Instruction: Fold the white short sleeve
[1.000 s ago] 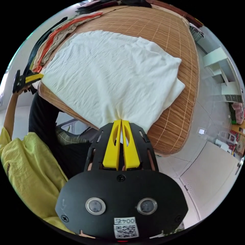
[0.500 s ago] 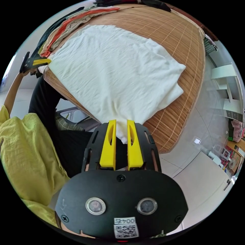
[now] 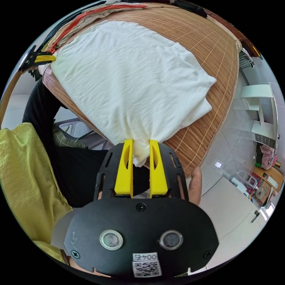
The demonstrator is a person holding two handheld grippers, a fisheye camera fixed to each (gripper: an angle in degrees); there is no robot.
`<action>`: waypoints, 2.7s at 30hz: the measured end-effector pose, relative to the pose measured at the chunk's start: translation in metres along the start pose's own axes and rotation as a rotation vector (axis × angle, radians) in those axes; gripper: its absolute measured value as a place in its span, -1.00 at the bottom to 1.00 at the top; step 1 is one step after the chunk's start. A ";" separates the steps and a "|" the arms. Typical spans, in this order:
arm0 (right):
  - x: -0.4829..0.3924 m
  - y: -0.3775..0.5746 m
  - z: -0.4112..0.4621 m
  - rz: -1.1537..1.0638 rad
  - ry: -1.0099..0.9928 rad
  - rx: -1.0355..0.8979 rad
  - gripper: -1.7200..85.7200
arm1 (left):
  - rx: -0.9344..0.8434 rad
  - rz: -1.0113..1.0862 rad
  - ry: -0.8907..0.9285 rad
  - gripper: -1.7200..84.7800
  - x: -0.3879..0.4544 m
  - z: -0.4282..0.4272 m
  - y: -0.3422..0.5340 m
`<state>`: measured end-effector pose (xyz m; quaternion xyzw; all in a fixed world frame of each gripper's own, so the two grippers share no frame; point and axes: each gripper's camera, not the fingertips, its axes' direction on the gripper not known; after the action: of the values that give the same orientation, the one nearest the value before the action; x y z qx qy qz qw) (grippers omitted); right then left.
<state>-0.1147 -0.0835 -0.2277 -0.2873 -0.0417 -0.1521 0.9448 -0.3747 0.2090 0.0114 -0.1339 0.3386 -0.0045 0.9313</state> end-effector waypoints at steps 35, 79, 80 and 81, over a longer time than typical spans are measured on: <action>-0.033 0.196 0.094 -0.042 -0.048 0.406 -0.81 | -0.110 0.006 0.003 -0.95 0.008 0.006 -0.033; -0.033 0.021 0.054 0.071 -0.138 -0.023 -0.86 | 0.180 -0.142 0.165 -0.92 -0.036 -0.026 0.110; -0.033 0.025 0.054 0.070 -0.139 -0.010 -0.86 | 0.184 -0.146 0.156 -0.91 -0.036 -0.027 0.113; -0.033 0.028 0.055 0.070 -0.137 -0.002 -0.86 | 0.186 -0.143 0.141 -0.90 -0.034 -0.028 0.118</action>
<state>-0.1367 -0.0228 -0.2024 -0.2993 -0.0960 -0.0988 0.9442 -0.4285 0.3189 -0.0172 -0.0702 0.3908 -0.1118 0.9109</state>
